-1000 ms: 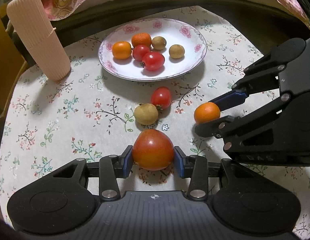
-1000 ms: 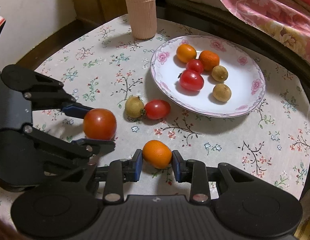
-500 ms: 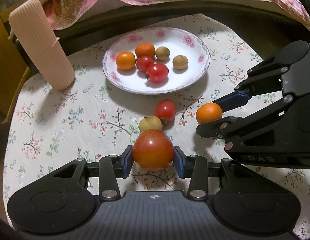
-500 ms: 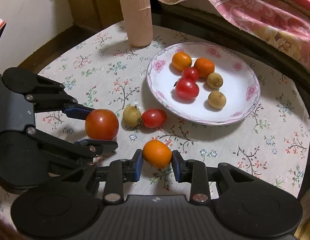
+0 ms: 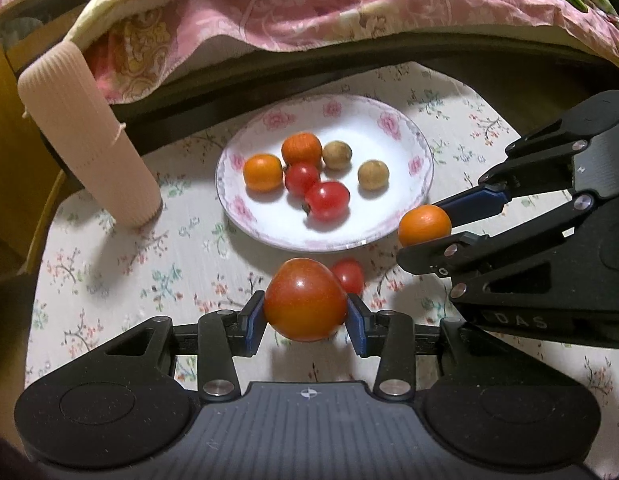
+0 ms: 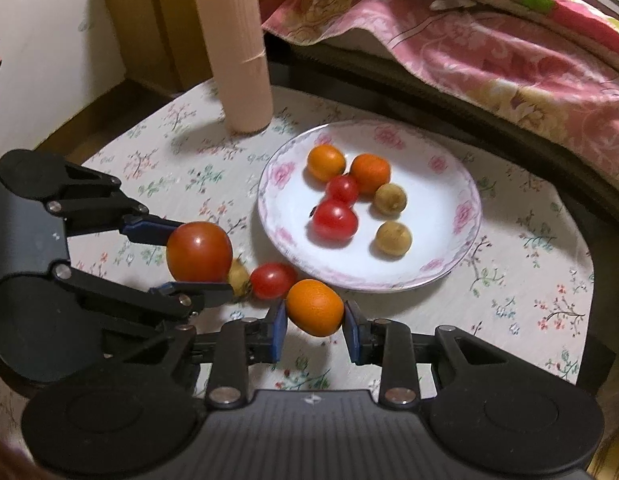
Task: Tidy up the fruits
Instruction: 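Lower the tomato and tangerine onto the plate and open both grippers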
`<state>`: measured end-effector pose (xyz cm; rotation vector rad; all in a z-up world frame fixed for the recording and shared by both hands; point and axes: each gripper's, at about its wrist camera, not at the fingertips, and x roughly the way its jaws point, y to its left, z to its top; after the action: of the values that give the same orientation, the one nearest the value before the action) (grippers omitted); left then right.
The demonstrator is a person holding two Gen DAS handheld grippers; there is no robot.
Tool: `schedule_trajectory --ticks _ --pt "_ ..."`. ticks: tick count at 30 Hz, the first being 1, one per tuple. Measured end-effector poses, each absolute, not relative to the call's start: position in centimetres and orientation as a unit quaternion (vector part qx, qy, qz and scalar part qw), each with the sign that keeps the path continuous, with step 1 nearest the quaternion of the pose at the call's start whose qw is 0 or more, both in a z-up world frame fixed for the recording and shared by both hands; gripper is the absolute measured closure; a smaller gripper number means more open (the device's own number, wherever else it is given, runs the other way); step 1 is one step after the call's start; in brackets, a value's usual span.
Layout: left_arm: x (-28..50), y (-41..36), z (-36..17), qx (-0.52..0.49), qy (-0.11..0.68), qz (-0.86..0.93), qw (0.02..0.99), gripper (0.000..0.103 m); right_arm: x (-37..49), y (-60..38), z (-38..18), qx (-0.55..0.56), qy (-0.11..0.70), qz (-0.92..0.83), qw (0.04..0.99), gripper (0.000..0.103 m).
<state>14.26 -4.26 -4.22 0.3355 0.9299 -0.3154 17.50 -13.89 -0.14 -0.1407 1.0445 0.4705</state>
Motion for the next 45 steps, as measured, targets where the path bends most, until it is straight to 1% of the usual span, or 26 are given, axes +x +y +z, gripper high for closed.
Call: schedule_trajectory --ticks 10,21,24,26,30,33,37,45 --pt "16.7 -4.9 -3.6 0.164 0.427 -0.143 0.877 0.055 19.8 -14.7 0.5 -0.055 0.479 0.194 0.854 0.071" --pt "18.7 -4.8 -4.1 0.145 0.43 -0.14 0.88 0.054 22.0 -15.3 -0.1 -0.042 0.469 0.18 0.864 0.071" --pt "19.2 -5.4 -4.2 0.136 0.433 -0.165 0.876 0.053 22.6 -15.4 -0.2 -0.04 0.467 0.177 0.865 0.071" --pt "19.3 -6.5 -4.3 0.164 0.425 -0.15 0.878 0.053 23.0 -15.5 -0.3 -0.02 0.466 0.188 0.864 0.071" --pt "20.2 -6.2 -4.6 0.155 0.427 -0.139 0.88 0.052 23.0 -14.8 -0.2 -0.045 0.449 0.168 0.876 0.071" --pt "20.7 -5.5 -4.7 0.136 0.433 -0.141 0.88 0.051 23.4 -15.3 -0.4 -0.035 0.45 0.161 0.878 0.071" --pt "20.9 -5.5 -4.6 0.138 0.428 -0.14 0.882 0.05 24.4 -15.7 -1.1 -0.028 0.457 0.152 0.876 0.071" --pt "21.5 -5.4 -4.4 0.125 0.427 -0.135 0.885 0.042 24.6 -16.3 -1.5 -0.01 0.462 0.142 0.876 0.069"
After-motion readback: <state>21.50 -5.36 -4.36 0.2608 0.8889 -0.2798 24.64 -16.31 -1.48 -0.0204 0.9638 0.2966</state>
